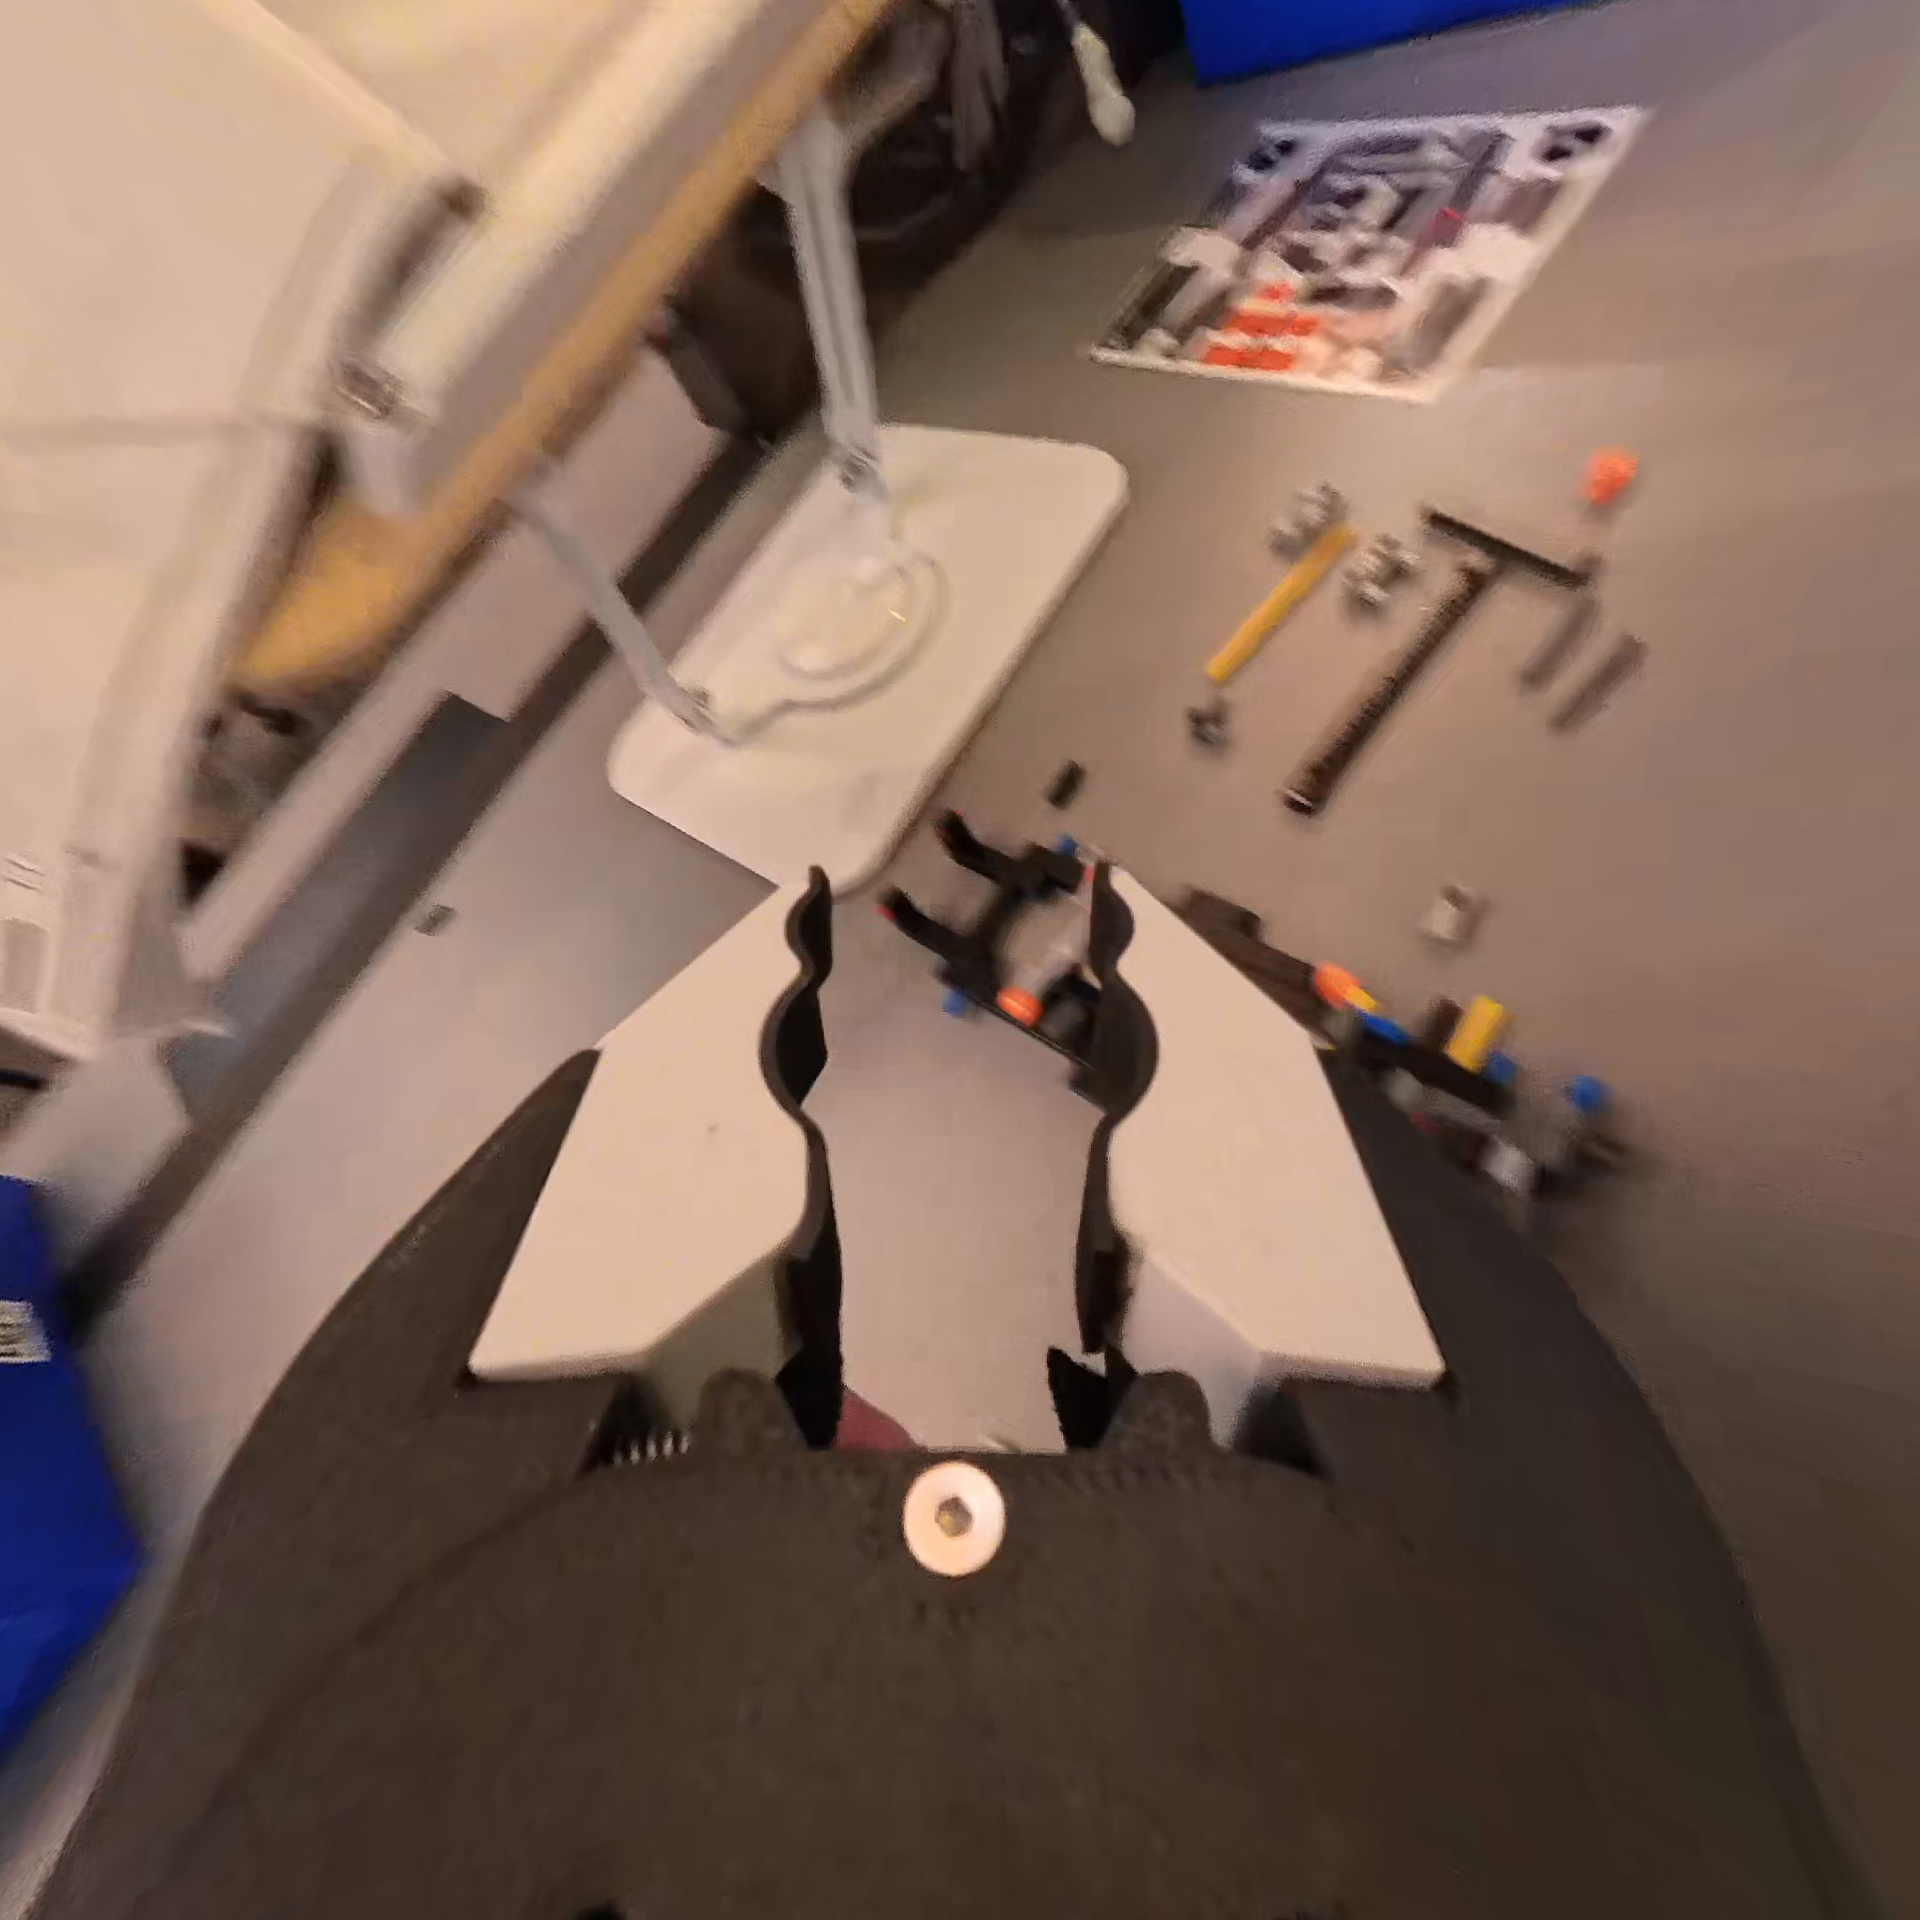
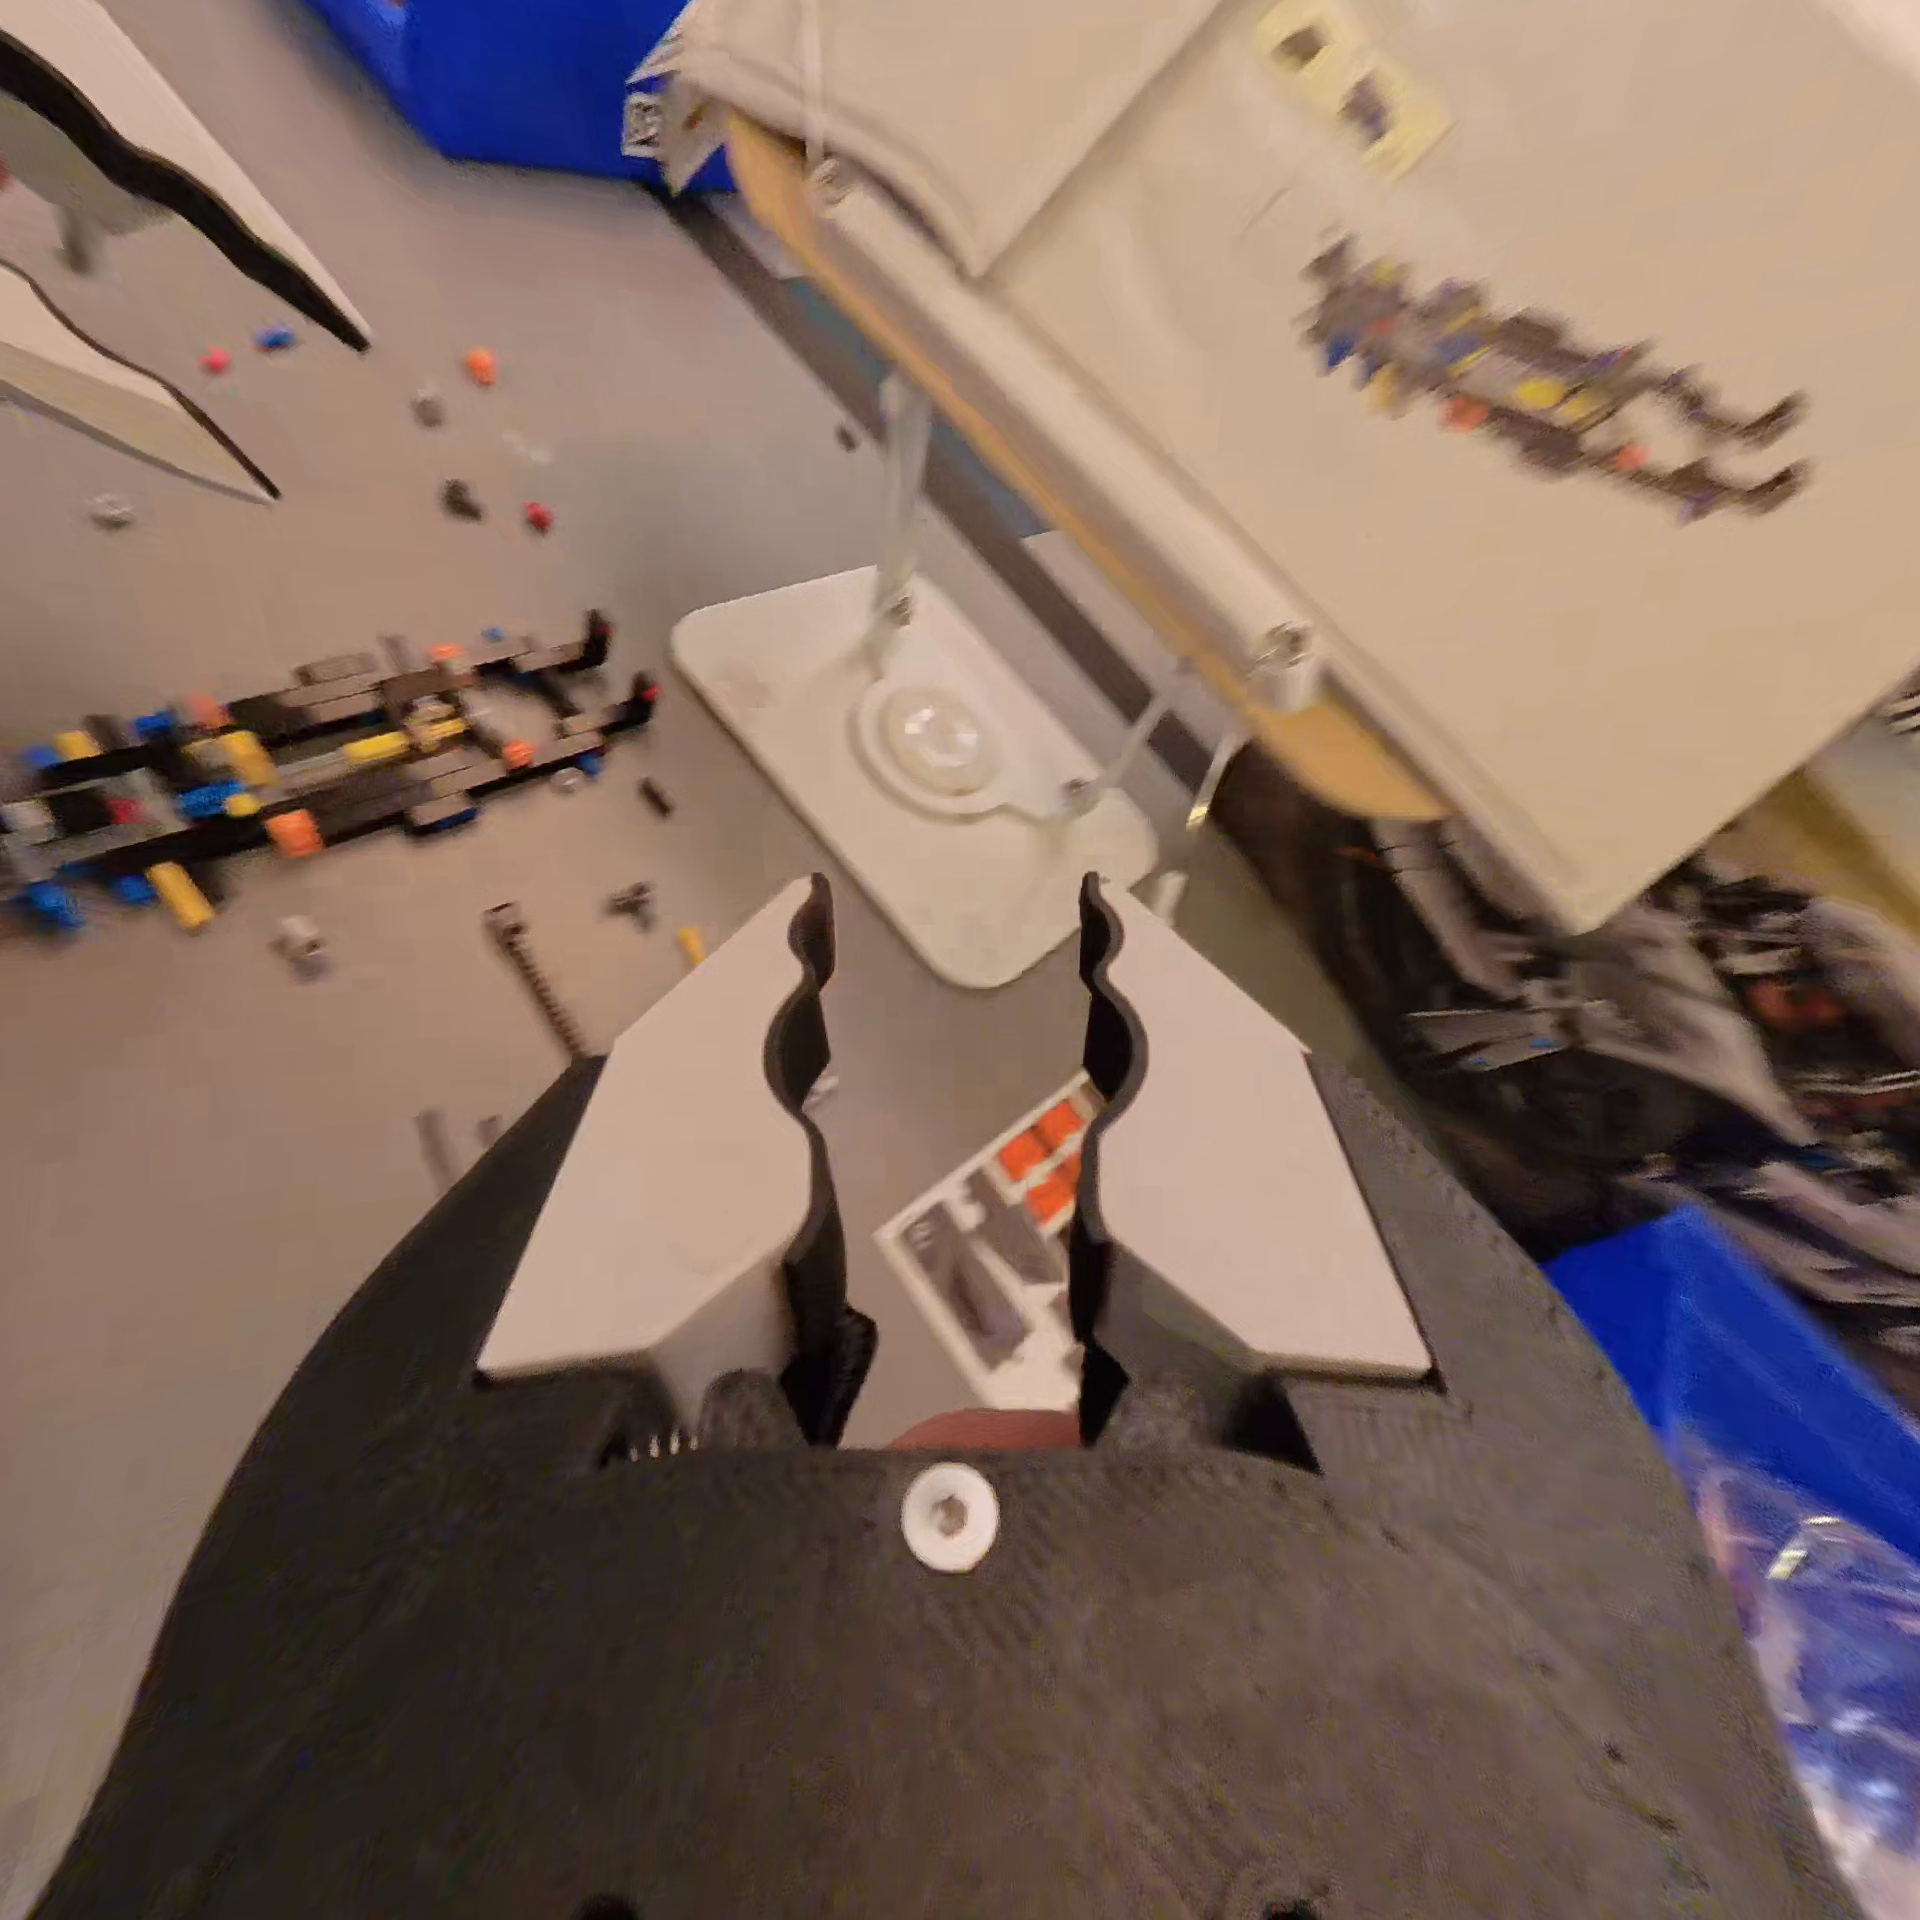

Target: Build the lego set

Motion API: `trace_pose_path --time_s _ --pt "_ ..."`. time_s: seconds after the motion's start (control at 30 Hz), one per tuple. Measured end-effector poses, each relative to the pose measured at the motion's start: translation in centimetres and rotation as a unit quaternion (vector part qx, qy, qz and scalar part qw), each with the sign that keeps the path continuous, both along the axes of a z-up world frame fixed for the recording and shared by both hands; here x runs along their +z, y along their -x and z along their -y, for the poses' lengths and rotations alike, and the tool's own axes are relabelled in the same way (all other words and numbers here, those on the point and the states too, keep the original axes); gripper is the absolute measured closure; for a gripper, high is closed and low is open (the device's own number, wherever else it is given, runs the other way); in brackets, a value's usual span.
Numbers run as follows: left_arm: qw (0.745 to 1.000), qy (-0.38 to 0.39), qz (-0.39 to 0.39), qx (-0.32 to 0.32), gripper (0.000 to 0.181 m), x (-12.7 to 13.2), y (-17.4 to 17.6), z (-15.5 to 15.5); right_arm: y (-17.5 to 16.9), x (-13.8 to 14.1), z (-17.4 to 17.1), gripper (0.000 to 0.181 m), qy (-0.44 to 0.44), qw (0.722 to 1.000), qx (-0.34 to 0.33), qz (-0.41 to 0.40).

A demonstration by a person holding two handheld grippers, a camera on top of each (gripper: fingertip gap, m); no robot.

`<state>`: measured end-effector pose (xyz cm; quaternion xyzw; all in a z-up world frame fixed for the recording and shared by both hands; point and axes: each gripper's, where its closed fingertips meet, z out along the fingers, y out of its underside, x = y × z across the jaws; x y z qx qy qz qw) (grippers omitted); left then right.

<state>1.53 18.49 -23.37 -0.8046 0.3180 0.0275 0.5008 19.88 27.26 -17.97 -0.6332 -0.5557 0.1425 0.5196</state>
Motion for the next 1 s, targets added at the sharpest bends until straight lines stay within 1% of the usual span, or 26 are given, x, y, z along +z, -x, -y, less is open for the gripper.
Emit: trace_pose_path --time_s 0.03,0.1,0.17,0.23,0.27,0.3,0.37,0.43,0.47,0.53,0.63,0.67,0.83,0.9,1.0 --pt "0.999 -0.028 -0.004 0.016 0.133 1.6 0.7 -1.3 0.0 1.0 -1.0 0.135 -0.014 1.0 -0.003 -0.004" --pt "0.997 -0.076 -0.005 0.031 0.139 4.9 1.9 -3.8 0.2 3.1 -2.9 0.135 -0.036 0.999 -0.01 -0.018" --pt "0.992 -0.12 -0.027 0.034 0.139 8.1 3.1 -6.2 0.5 5.0 -4.9 0.136 -0.055 0.998 -0.015 -0.027" --pt "0.984 -0.156 -0.086 0.014 0.139 10.5 3.9 -8.1 0.9 6.4 -6.7 0.136 -0.06 0.997 -0.016 -0.037" --pt "0.977 -0.167 -0.129 0.012 0.14 11.2 4.6 -9.0 1.1 7.1 -7.6 0.137 -0.065 0.997 -0.018 -0.039" --pt "0.97 -0.17 -0.174 -0.001 0.14 11.4 5.1 -9.8 1.2 7.9 -8.7 0.139 -0.075 0.996 -0.022 -0.041" --pt "0.957 -0.159 -0.24 -0.026 0.136 10.8 6.0 -11.2 1.6 9.5 -10.9 0.138 -0.096 0.994 -0.024 -0.046" --pt "0.951 -0.144 -0.269 -0.048 0.141 9.9 6.5 -12.1 2.0 10.9 -13.3 0.136 -0.11 0.992 -0.024 -0.052" --pt "0.952 -0.133 -0.27 -0.052 0.14 9.4 6.8 -12.4 2.4 11.5 -14.4 0.133 -0.113 0.992 -0.02 -0.056" --pt "0.954 -0.116 -0.27 -0.06 0.145 8.8 7.0 -12.8 3.2 12.1 -16.5 0.125 -0.114 0.992 -0.009 -0.053" --pt "0.959 -0.088 -0.26 -0.067 0.146 7.5 7.3 -13.3 4.1 12.2 -19.8 0.101 -0.114 0.993 -0.004 -0.026" --pt "0.961 -0.086 -0.254 -0.066 0.148 7.3 7.4 -13.4 4.3 12.2 -20.9 0.097 -0.114 0.993 -0.006 -0.018" --pt "0.964 -0.089 -0.242 -0.063 0.167 6.8 7.3 -13.2 4.9 12.1 -24.7 0.103 -0.124 0.992 -0.009 0.023" --pt "0.964 -0.097 -0.24 -0.063 0.174 6.6 7.2 -12.9 5.2 12.4 -25.5 0.105 -0.14 0.99 -0.008 0.035" --pt "0.967 -0.1 -0.227 -0.057 0.178 6.4 7.2 -12.6 5.5 12.6 -26.2 0.106 -0.131 0.99 -0.001 0.044"
